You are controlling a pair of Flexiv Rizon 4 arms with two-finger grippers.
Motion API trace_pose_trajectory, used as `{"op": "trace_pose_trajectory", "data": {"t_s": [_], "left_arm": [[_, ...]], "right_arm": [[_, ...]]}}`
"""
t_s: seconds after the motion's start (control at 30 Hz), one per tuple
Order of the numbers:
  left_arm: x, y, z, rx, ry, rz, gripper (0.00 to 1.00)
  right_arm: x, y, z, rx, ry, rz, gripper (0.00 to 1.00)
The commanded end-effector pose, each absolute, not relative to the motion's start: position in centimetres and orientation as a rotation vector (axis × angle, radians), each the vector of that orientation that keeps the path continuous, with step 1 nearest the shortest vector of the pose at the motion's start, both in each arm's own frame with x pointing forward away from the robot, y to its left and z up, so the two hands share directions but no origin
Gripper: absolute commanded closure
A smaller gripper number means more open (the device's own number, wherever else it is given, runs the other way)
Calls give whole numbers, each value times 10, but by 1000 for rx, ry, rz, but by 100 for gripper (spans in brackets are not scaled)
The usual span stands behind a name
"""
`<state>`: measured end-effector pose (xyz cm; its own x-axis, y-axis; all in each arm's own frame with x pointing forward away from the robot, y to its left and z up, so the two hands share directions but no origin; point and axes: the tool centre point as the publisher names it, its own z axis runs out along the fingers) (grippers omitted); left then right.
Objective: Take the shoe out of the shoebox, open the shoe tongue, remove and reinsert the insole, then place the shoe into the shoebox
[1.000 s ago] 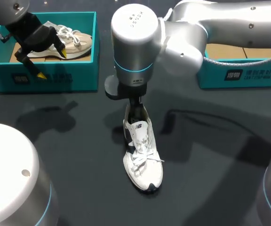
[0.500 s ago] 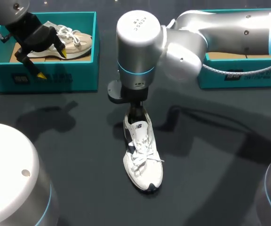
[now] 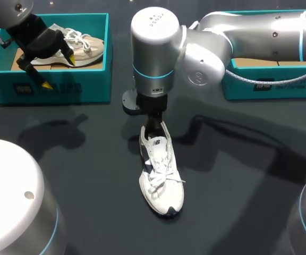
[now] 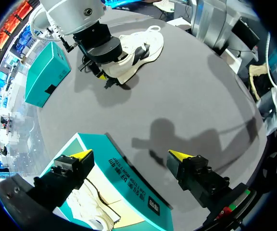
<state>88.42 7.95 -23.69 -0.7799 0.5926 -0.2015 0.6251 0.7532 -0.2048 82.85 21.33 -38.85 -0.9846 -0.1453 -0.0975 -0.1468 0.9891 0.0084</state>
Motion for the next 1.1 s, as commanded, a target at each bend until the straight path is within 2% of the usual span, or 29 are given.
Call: {"op": "trace_pose_trajectory", "data": {"t_s": [0.03,0.17,0.23,0.27,0.3,0.63,1.1], "left_arm": [[884,80,-237,987,2825,-393,0],[884,80,-237,987,2825,-393,0],[884,80,-237,987,2825,-393,0],[884,80,-237,987,2825,-393,0],[884,80,-237,987,2825,-393,0],[884,80,-237,987,2825,-393,0],[884,80,-237,987,2825,-393,0]], "right_arm": [[829,216,-390,-229,3042,16,53],[828,216,-390,-226,3046,19,60],[828,216,-390,-222,3046,27,70],[827,217,-391,-221,3046,30,90],[827,217,-390,-219,3045,32,100],[822,213,-372,-172,3024,14,100],[839,169,-287,-9,2981,-117,100]]}}
